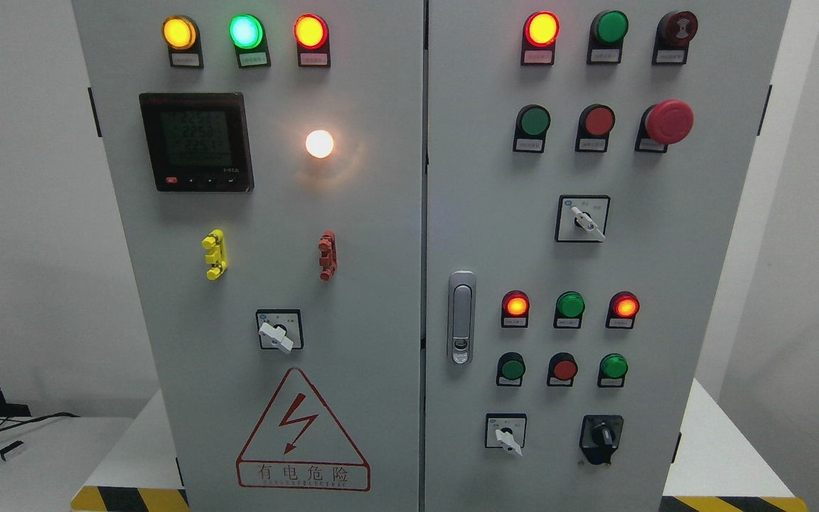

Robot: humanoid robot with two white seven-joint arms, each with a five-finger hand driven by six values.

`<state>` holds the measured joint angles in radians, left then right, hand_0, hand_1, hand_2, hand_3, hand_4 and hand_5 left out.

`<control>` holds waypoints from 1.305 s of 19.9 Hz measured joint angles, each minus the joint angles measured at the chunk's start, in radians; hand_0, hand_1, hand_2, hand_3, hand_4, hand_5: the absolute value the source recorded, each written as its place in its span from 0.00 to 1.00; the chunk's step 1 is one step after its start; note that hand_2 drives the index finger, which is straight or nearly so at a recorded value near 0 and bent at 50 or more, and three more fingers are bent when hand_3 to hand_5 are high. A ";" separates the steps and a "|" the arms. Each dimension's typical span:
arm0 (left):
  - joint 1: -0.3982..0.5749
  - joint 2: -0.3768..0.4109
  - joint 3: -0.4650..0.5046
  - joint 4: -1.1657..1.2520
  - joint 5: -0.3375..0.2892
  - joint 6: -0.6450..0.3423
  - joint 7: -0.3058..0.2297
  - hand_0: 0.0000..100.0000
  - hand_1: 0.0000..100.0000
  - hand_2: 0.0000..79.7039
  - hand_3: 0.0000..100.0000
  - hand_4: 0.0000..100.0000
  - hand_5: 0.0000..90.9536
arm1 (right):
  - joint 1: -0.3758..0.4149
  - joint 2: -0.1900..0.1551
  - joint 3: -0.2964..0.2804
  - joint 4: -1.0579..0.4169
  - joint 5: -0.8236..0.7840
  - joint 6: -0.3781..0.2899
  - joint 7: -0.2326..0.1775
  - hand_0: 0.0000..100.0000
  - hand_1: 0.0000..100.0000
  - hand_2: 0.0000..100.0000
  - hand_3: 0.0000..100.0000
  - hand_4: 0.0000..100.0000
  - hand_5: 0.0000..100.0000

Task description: Trip black knob to open circuit

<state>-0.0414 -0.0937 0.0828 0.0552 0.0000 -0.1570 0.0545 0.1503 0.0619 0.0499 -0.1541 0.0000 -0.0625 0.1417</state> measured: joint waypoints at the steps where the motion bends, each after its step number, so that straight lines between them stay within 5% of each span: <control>1: 0.000 0.000 0.000 0.000 0.000 0.000 0.000 0.12 0.39 0.00 0.00 0.00 0.00 | 0.000 0.000 0.000 0.000 0.000 0.000 0.000 0.04 0.15 0.00 0.10 0.03 0.04; 18: 0.000 0.000 0.000 0.000 0.000 0.000 0.000 0.12 0.39 0.00 0.00 0.00 0.00 | 0.036 -0.001 0.000 -0.050 0.000 0.007 -0.003 0.04 0.16 0.00 0.11 0.04 0.06; 26: 0.000 0.000 0.000 0.000 0.000 0.000 0.000 0.12 0.39 0.00 0.00 0.00 0.00 | 0.230 -0.029 -0.020 -0.304 -0.002 0.008 0.118 0.05 0.17 0.02 0.17 0.10 0.11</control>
<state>-0.0414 -0.0939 0.0828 0.0553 0.0000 -0.1570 0.0545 0.3800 0.0330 0.0303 -0.4578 -0.0024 -0.0545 0.2599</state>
